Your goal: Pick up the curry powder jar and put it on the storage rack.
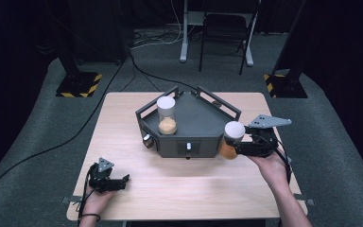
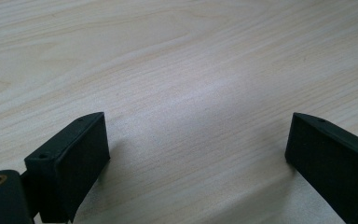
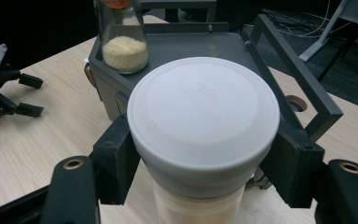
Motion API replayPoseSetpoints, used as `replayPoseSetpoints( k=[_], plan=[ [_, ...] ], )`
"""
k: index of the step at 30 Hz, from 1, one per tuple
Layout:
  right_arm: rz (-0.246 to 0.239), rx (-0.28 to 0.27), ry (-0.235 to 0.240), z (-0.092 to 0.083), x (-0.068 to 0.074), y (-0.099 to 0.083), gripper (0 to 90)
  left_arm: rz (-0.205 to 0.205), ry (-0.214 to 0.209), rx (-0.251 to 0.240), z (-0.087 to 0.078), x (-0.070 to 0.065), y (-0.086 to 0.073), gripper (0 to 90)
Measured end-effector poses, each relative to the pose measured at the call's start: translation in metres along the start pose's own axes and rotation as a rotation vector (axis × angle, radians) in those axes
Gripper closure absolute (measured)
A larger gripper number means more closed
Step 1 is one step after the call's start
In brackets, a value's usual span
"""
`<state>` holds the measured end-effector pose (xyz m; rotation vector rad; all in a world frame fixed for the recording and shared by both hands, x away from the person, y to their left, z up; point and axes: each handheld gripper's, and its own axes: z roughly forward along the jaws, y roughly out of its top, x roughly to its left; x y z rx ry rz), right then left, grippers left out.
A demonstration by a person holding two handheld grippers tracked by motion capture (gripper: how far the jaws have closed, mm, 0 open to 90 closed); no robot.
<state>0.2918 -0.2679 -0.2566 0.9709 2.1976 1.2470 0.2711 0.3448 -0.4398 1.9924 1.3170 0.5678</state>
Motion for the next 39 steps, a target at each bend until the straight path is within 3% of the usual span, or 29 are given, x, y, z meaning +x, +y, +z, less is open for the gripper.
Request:
replayPoseSetpoints(
  k=[6,14,28,39],
  plan=[
    [-0.028,0.01,-0.025,0.002,0.001,0.016,32.9,0.001,0.0,0.0,0.0,0.0,0.0,5.8],
    [-0.017,-0.006,-0.031,0.007,-0.003,0.027,32.9,0.001,-0.001,0.0,0.0,0.0,0.0,5.8],
    [-0.033,-0.032,-0.057,0.02,0.005,0.051,32.9,0.003,-0.003,0.001,0.001,0.0,0.001,5.7],
    [-0.029,-0.01,-0.087,0.05,0.008,0.069,33.0,0.004,-0.006,0.002,0.001,0.0,0.001,5.7]
  ],
)
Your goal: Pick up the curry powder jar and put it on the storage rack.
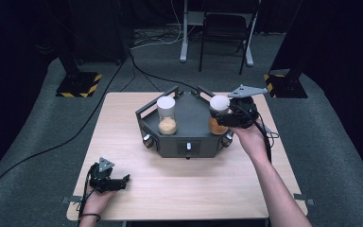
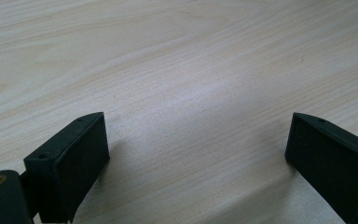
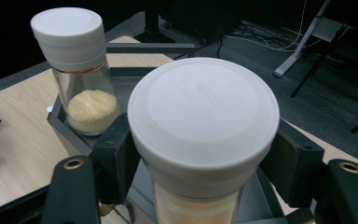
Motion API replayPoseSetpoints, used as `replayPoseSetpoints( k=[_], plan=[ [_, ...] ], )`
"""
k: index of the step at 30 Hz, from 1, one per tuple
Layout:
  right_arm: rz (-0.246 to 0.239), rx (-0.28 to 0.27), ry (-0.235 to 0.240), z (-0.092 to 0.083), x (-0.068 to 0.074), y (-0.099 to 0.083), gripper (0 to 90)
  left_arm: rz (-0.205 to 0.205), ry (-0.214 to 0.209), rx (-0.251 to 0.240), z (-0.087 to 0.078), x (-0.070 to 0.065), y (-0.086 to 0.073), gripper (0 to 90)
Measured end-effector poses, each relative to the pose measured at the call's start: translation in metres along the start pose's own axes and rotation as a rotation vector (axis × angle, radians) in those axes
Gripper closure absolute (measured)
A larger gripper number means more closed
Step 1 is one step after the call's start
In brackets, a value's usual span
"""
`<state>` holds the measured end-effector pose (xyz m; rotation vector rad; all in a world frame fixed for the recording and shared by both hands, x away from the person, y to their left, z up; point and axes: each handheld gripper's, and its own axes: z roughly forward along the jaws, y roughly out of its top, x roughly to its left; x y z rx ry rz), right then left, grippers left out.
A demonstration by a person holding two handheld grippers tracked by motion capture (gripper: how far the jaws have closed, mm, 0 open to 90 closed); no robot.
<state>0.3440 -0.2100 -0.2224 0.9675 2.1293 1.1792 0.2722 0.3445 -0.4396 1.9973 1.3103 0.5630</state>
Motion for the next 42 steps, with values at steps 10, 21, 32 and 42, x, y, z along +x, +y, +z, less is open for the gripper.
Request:
replayPoseSetpoints(
  k=[10,21,32,42],
  plan=[
    [0.015,0.019,-0.005,0.02,-0.002,0.006,33.0,0.003,-0.004,0.0,0.0,0.001,0.0,5.7],
    [0.063,0.038,0.004,0.037,-0.011,0.002,32.9,0.002,-0.004,-0.001,0.0,0.0,0.0,5.6],
    [0.112,0.045,0.008,0.04,-0.022,-0.004,32.5,0.002,-0.005,-0.001,0.0,0.0,0.0,5.6],
    [0.114,0.01,-0.029,0.025,-0.017,-0.013,10.7,0.002,-0.005,-0.001,0.0,0.0,0.0,5.6]
  ],
)
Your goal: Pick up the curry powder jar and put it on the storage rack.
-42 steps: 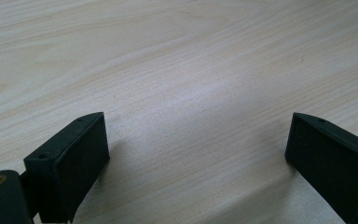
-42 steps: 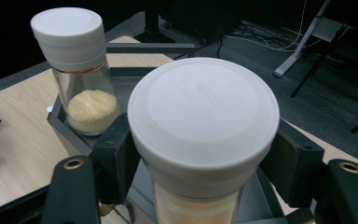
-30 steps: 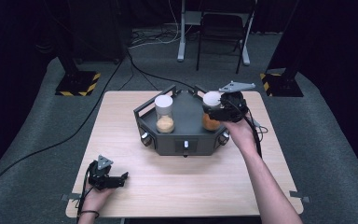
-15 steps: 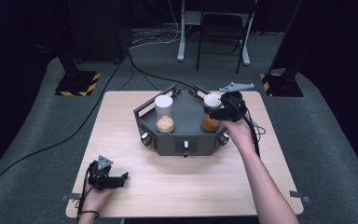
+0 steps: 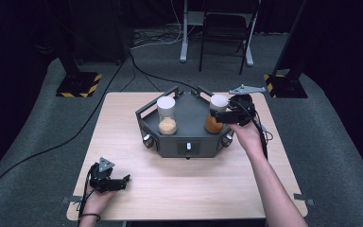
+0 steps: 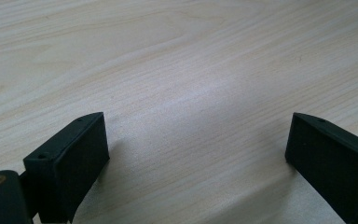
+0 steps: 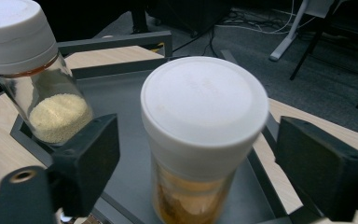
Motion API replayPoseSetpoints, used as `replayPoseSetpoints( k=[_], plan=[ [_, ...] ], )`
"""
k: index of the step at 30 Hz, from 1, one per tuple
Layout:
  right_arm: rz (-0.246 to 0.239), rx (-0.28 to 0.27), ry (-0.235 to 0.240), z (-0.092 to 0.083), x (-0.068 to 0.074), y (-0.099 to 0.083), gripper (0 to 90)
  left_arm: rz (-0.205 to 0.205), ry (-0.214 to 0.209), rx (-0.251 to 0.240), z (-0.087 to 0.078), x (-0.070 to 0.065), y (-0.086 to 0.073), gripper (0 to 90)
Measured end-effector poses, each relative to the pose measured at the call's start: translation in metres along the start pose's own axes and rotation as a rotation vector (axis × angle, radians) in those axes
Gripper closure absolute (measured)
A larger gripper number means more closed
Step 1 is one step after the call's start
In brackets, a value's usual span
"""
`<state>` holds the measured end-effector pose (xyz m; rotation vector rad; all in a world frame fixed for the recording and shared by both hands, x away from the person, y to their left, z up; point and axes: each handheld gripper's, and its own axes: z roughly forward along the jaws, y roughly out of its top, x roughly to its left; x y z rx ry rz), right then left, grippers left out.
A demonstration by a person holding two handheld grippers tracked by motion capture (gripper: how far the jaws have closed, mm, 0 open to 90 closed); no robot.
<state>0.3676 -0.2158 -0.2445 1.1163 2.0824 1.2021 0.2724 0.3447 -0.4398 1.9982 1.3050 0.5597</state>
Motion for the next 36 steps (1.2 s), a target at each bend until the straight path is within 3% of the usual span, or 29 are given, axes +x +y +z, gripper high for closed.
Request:
replayPoseSetpoints(
  k=[3,9,18,36],
  plan=[
    [0.009,-0.02,0.001,-0.006,-0.001,-0.005,0.0,0.0,0.001,0.0,0.0,0.0,0.0,5.6],
    [-0.01,-0.026,0.011,-0.018,-0.004,-0.014,0.0,-0.001,0.002,-0.001,0.0,-0.001,0.0,5.7],
    [0.013,-0.055,0.025,-0.034,-0.016,-0.036,0.0,-0.001,0.002,-0.001,0.0,0.0,0.0,5.7],
    [0.04,-0.079,-0.006,-0.054,-0.023,-0.097,0.0,-0.003,0.004,-0.001,0.0,-0.001,0.0,5.8]
  ],
)
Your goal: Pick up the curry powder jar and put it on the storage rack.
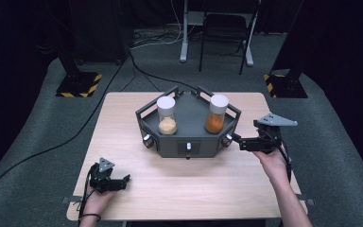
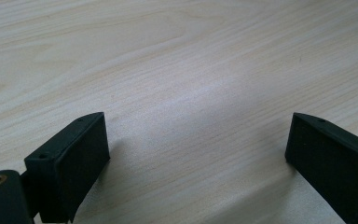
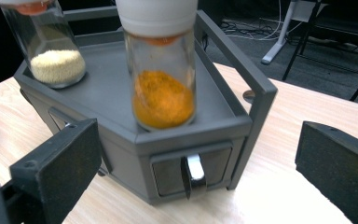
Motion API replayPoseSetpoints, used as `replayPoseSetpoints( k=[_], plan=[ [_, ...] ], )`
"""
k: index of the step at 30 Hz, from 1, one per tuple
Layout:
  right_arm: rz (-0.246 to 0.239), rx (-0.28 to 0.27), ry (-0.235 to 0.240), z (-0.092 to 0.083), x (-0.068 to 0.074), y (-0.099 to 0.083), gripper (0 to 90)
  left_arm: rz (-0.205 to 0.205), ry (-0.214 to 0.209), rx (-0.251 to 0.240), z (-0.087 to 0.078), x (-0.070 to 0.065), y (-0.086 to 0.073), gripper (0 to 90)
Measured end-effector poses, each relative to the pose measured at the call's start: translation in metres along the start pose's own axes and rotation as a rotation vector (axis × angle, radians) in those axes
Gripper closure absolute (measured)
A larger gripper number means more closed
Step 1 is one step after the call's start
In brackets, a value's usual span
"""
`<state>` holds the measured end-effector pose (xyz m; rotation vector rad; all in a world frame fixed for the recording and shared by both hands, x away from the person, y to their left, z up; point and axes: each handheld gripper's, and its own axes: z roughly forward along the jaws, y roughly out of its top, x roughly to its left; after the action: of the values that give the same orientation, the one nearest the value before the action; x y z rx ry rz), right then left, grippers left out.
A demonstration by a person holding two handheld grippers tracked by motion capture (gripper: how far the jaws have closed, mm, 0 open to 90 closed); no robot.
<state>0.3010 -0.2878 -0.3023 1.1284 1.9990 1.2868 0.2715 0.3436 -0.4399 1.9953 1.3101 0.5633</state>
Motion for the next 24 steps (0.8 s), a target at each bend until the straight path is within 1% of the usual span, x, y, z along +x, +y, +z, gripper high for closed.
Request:
replayPoseSetpoints(
  k=[3,7,13,16,21,24],
  plan=[
    [0.007,-0.006,-0.007,-0.004,-0.001,-0.011,0.0,0.0,0.0,0.0,0.0,0.0,0.0,5.7],
    [0.006,0.006,-0.014,-0.009,-0.001,-0.02,0.0,0.0,0.0,0.0,0.0,0.0,0.0,5.7],
    [0.022,0.001,-0.026,-0.017,-0.004,-0.037,0.0,0.002,0.001,0.002,0.0,-0.001,0.0,5.8],
    [0.023,0.003,-0.035,-0.02,-0.005,-0.046,0.0,0.004,-0.002,0.002,0.0,0.0,0.0,5.6],
    [0.043,0.008,-0.043,-0.024,-0.008,-0.066,0.0,0.004,-0.002,0.002,0.0,0.0,0.0,5.7],
    [0.051,0.008,-0.04,-0.026,-0.011,-0.079,0.0,0.004,-0.001,0.002,0.0,0.0,0.0,5.6]
  ],
)
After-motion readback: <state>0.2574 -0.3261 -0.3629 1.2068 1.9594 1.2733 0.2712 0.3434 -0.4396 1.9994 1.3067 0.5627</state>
